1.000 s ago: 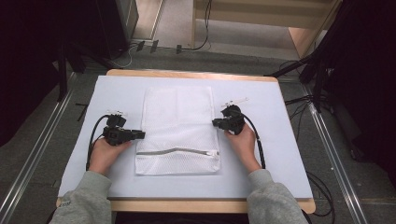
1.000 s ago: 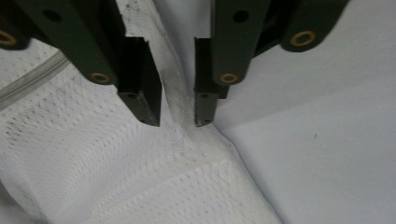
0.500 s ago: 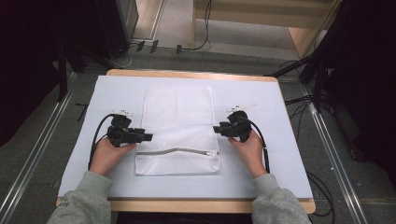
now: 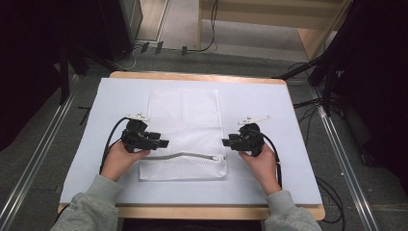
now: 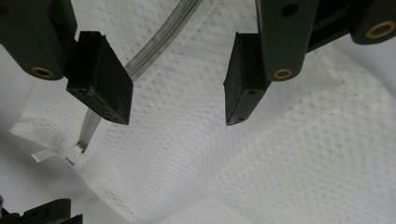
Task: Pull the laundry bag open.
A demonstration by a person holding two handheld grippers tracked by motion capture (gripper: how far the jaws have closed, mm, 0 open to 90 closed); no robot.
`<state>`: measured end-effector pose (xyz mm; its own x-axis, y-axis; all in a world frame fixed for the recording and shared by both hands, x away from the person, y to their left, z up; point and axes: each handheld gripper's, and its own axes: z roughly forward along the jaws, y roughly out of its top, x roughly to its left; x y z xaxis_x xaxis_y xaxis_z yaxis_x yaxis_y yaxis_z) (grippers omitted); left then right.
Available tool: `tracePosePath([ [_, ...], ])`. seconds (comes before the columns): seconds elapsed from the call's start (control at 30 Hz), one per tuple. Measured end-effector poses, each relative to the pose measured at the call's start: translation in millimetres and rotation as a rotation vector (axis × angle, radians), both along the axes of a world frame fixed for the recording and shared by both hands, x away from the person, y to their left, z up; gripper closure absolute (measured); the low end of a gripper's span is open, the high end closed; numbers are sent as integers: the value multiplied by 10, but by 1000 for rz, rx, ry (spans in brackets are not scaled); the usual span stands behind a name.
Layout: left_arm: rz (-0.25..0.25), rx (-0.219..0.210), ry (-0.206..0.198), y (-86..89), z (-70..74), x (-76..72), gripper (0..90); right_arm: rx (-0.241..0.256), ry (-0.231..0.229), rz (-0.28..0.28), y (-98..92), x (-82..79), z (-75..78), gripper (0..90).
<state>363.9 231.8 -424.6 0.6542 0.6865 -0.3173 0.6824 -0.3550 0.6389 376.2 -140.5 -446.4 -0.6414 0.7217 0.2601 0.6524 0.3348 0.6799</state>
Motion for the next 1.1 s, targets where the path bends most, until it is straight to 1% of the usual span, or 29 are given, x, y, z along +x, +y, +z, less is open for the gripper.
tracePosePath([
  [0.17, -43, 4, -7, -144, 9, 5, 433, -2, 10, 14, 17, -83, -33, 612],
  [0.23, -57, 5, -2, -198, 1, 13, 437, -7, 15, 14, 25, -115, -42, 617],
  [0.3, -73, 5, 1, -253, -10, 17, 444, -2, 20, 18, 39, -143, -47, 624],
  [0.37, -82, 10, 3, -322, -20, 16, 458, -6, 16, 23, 49, -160, -55, 627],
  [0.4, -78, 16, 7, -352, -23, 18, 470, -10, 23, 20, 57, -173, -61, 627],
  [0.43, -73, 9, 7, -371, -30, 21, 486, -8, 22, 24, 62, -180, -74, 627],
  [0.47, -72, -6, 10, -394, -41, 24, 518, -10, 26, 19, 67, -189, -82, 627],
  [0.5, -73, -11, 7, -420, -44, 23, 553, -13, 28, 23, 72, -198, -96, 627],
  [0.57, -96, -26, 2, -465, -39, 28, 622, -23, 31, 20, 86, -222, -113, 637],
  [0.6, -105, -31, 1, -487, -37, 28, 655, -20, 30, 24, 90, -231, -118, 642],
  [0.67, -126, -29, 0, -539, -50, 24, 735, -20, 26, 24, 91, -246, -119, 650],
  [0.77, -156, -20, 19, -617, -88, 25, 831, -20, 31, 20, 94, -264, -121, 664],
  [0.8, -155, -20, 18, -633, -92, 19, 862, -17, 34, 23, 101, -265, -127, 673],
  [0.87, -171, -34, 27, -676, -112, 15, 890, -21, 35, 30, 116, -267, -134, 687],
  [0.97, -172, -5, 29, -728, -155, 8, 892, -20, 46, 45, 149, -269, -146, 740],
  [1.0, -170, 2, 30, -737, -180, 15, 871, -17, 52, 51, 160, -268, -151, 752],
  [1.1, -171, 17, 38, -752, -245, 27, 872, -17, 62, 63, 193, -265, -161, 792],
])
